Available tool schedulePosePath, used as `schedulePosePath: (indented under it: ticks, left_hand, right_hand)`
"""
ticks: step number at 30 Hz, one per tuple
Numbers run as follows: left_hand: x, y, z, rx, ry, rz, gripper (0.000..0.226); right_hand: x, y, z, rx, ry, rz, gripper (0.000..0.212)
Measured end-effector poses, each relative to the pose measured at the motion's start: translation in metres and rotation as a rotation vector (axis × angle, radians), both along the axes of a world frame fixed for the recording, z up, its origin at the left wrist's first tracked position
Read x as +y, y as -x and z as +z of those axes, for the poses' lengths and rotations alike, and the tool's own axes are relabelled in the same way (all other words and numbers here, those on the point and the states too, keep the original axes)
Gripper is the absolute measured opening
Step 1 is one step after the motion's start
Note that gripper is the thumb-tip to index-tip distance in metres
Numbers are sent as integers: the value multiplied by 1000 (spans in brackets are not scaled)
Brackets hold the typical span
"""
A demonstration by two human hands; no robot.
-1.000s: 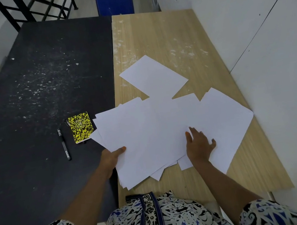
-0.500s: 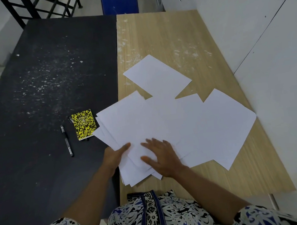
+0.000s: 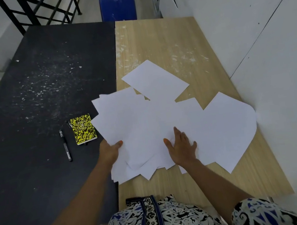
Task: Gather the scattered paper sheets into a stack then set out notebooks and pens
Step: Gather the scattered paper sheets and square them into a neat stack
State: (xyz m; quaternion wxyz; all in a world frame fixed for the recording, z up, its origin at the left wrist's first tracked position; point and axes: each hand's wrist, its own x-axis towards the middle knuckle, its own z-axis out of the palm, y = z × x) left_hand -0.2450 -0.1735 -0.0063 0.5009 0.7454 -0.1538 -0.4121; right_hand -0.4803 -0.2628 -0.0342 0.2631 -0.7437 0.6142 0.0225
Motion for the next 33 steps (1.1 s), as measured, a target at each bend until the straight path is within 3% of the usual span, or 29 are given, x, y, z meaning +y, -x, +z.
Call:
schedulePosePath:
  ticks: [16,20,24,29,33]
  left_hand:
    - [-11,-72,71,31,245,113,44]
    - [-19,-70,83,57,300,128,40]
    - [-32,-67,99,141,348,147,33]
    - [-30,-73,104,350,357,131,35]
    - [-17,-75,97,465,311,1,26]
  right_hand:
    - [-29,-31,23,137,-70,-110,70]
    - [-39,-43,38,-217,-48,-132,59]
    - [-47,-55,59,-686,-324,-250,55]
    - [-60,-48,67,-1027,-895,-505,86]
    - [-59,-37,61,-1256,-1226,-537,108]
